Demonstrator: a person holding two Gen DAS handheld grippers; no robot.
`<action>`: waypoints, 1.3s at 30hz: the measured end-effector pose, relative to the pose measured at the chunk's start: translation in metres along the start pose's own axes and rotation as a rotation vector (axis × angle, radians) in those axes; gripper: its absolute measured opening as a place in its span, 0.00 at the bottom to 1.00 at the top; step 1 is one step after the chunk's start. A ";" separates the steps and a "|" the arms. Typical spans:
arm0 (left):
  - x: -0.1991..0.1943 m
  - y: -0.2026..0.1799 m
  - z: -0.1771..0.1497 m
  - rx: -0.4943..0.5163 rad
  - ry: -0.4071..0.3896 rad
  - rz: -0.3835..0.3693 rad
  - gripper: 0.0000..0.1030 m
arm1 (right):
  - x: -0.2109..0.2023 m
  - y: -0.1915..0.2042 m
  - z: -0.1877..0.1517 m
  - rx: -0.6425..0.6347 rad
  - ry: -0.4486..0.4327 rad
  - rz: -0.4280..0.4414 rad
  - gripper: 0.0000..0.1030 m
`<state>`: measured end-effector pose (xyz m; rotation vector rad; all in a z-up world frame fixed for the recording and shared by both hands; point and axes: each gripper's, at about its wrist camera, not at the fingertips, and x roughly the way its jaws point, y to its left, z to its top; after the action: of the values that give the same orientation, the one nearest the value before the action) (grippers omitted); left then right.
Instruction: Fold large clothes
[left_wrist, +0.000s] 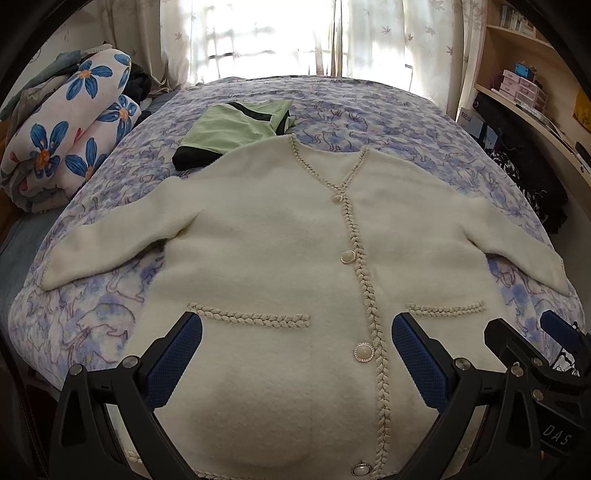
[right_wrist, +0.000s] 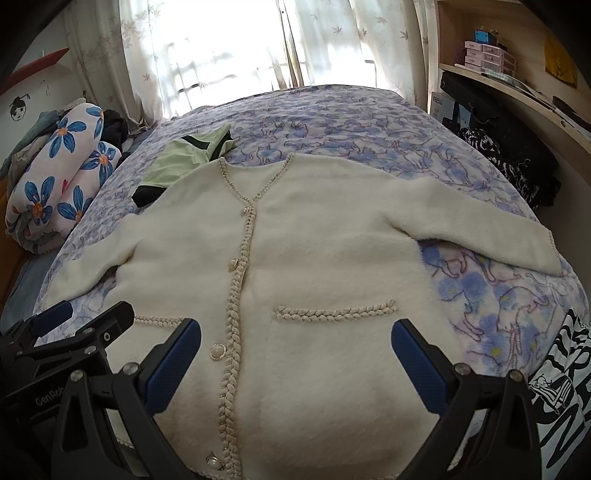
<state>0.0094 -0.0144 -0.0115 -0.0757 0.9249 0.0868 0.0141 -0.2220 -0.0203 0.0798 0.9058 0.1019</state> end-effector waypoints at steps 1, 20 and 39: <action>0.000 -0.001 0.000 0.002 0.001 0.001 0.99 | 0.000 0.000 0.000 -0.001 0.000 0.000 1.00; 0.004 0.003 0.001 -0.010 0.004 0.010 0.99 | 0.004 0.008 -0.002 -0.019 -0.003 -0.010 1.00; -0.004 0.007 0.003 -0.013 -0.016 0.003 0.99 | 0.011 0.005 0.000 -0.020 0.059 -0.042 1.00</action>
<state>0.0085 -0.0071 -0.0066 -0.0860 0.9088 0.0960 0.0204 -0.2157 -0.0280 0.0395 0.9651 0.0741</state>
